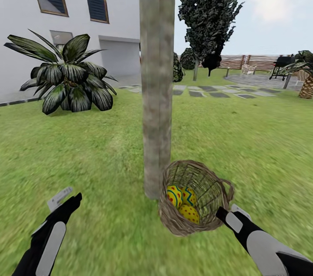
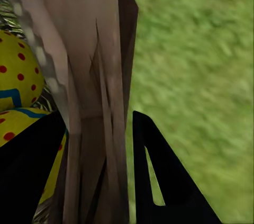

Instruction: Take the three Easter eggs out of the wicker basket on the lawn in the garden, then place them on the lawn next to a single tree (choose any tree) so that all three eggs are next to the same tree and none are left in the basket.

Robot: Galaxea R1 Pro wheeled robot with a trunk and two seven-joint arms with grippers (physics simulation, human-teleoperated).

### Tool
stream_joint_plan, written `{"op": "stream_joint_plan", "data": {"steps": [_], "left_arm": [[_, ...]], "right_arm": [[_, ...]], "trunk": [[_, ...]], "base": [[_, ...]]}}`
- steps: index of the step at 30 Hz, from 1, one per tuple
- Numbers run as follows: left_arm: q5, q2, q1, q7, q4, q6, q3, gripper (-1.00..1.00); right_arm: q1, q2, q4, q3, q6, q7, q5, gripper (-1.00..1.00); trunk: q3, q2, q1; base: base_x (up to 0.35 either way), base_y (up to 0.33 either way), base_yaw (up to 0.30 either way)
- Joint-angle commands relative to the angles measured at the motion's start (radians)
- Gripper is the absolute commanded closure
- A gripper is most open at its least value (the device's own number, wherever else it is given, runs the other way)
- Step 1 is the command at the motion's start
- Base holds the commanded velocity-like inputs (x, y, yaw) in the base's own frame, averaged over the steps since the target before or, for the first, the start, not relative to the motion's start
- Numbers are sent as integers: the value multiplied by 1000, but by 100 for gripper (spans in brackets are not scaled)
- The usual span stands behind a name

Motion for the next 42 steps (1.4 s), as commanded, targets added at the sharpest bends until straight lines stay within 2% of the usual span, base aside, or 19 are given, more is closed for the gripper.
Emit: {"op": "stream_joint_plan", "data": {"steps": [1, 11, 29, 35, 38, 42], "left_arm": [[9, -1, -1, 7, -12, 3, 0, -100], [7, -4, -1, 8, -45, 6, -2, -100], [8, -5, -1, 8, -46, 7, -3, -100], [8, -5, -1, 8, -46, 7, -3, -100], [8, -5, -1, 8, -46, 7, -3, -100], [8, -5, -1, 8, -46, 7, -3, -100]], "right_arm": [[0, 0, -2, 4, 7, -4, -9, 100], [0, 0, -2, 4, 6, -6, -9, 100], [0, 0, 2, 4, 4, -11, -9, 100], [0, 5, 3, 5, 5, -43, -7, 100], [0, 5, 3, 5, 5, -86, -7, 100], [0, 5, 4, 5, 5, -98, -6, 100]], "trunk": [[-1, -1, 0], [-29, -64, 34], [-86, -190, 103], [-104, -232, 126], [-114, -253, 138], [-126, -281, 153]], "base": [[7, 0, 0], [0, 0, 0], [0, 0, 0], [0, 0, 0], [0, 0, 0], [0, 0, 0]]}}
